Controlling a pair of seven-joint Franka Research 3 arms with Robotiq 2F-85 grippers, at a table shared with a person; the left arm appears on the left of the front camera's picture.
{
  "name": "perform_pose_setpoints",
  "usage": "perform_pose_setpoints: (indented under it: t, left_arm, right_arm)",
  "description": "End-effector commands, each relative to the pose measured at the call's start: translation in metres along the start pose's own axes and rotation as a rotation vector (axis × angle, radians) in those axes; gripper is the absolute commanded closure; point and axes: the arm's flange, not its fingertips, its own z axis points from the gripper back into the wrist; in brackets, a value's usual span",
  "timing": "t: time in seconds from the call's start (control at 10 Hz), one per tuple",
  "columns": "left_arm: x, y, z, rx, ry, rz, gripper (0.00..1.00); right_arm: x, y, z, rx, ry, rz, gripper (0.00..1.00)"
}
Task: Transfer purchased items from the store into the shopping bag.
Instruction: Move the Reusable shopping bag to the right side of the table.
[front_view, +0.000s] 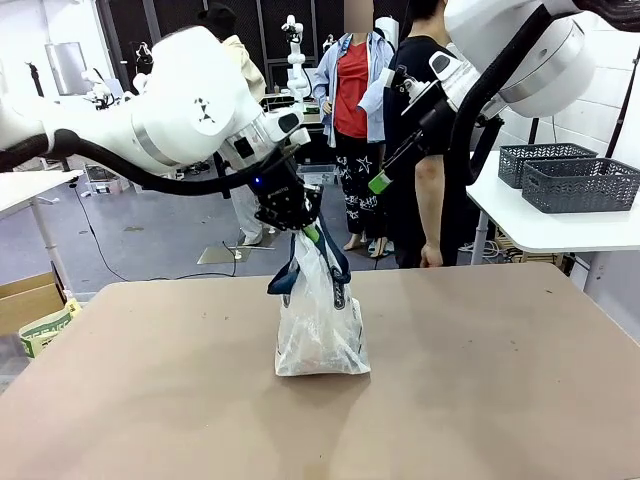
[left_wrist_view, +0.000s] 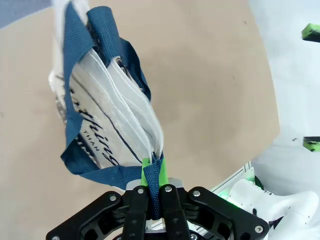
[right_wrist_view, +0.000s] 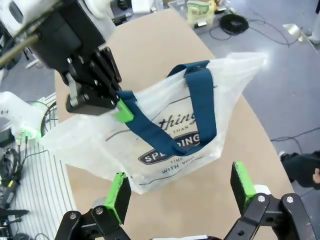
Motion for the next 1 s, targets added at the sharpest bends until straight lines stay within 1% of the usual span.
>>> perform_pose_setpoints:
  t: [0.0,0.1,0.2,0.3,0.5,0.6,0.7,0.8,0.9]
  left_arm:
    - [0.012,-0.002,0.049,0.108,-0.010,-0.057,1.00]
    - [0.024,-0.004,0.070,0.175,0.026,-0.081,1.00]
    - [0.036,-0.007,0.085,0.261,0.085,-0.111,1.00]
    - [0.046,-0.009,0.091,0.295,0.137,-0.120,1.00]
    - [0.067,-0.007,0.098,0.387,0.269,-0.075,1.00]
    - [0.079,-0.005,0.101,0.440,0.298,-0.054,1.00]
    - [0.089,0.002,0.104,0.463,0.307,-0.032,1.00]
    - [0.095,0.015,0.110,0.498,0.303,0.004,1.00]
    - [0.097,0.028,0.116,0.503,0.297,0.045,1.00]
  right_arm:
    - [0.000,-0.001,0.002,-0.008,0.011,0.002,0.00]
    - [0.000,-0.001,0.002,-0.008,0.011,0.002,0.00]
    - [0.000,-0.001,0.002,-0.008,0.011,0.002,0.00]
    - [0.000,-0.001,0.002,-0.008,0.011,0.002,0.00]
    - [0.000,-0.001,0.002,-0.008,0.011,0.002,0.00]
    - [0.000,-0.001,0.002,-0.008,0.011,0.002,0.00]
    - [0.000,-0.001,0.002,-0.008,0.011,0.002,0.00]
    - [0.000,-0.001,0.002,-0.008,0.011,0.002,0.00]
    - [0.000,-0.001,0.002,-0.008,0.011,0.002,0.00]
